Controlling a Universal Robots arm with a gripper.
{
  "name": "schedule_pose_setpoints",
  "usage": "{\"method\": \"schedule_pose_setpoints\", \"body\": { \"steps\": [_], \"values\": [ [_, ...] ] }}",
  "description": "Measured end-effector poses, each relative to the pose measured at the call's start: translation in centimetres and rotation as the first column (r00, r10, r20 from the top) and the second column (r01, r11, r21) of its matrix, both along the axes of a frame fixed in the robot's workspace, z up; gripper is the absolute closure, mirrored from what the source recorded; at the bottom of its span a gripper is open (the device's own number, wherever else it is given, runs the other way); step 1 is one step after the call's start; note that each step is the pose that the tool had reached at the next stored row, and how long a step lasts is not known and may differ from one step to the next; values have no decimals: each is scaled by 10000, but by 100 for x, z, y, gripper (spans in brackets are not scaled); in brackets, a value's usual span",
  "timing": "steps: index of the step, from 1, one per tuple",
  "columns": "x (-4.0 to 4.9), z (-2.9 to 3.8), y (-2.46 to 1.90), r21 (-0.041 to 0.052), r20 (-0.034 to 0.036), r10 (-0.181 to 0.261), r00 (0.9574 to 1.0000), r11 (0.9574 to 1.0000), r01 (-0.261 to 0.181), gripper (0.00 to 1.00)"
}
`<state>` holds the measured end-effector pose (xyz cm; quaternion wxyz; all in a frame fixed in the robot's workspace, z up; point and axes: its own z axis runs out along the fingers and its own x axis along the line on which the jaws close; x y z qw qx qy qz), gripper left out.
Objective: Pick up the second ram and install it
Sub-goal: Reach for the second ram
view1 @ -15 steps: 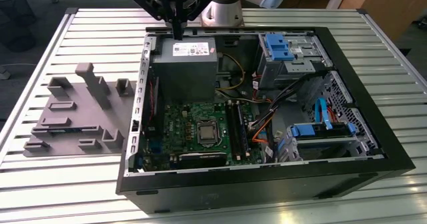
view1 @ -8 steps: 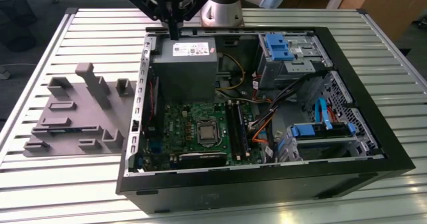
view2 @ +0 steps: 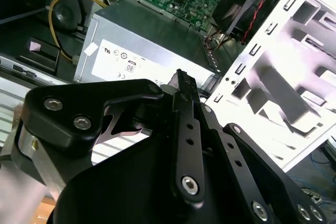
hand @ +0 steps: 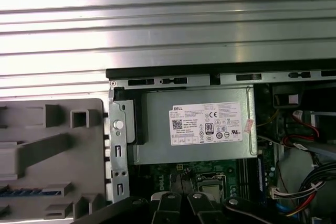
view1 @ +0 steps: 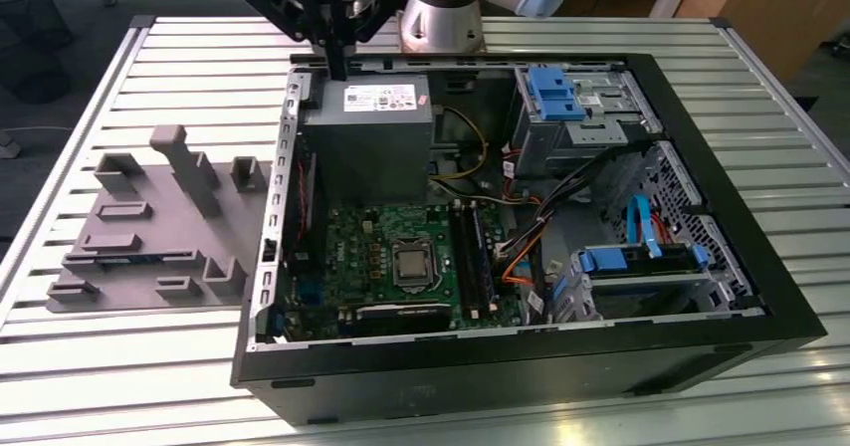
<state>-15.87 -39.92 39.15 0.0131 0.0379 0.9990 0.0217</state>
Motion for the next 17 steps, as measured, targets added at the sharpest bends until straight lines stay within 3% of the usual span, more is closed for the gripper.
{"method": "schedule_pose_setpoints", "body": {
  "steps": [17],
  "values": [
    [-166, -13, -28, 0, 0, 1, 10000, 10000, -1, 89]
  ]
}}
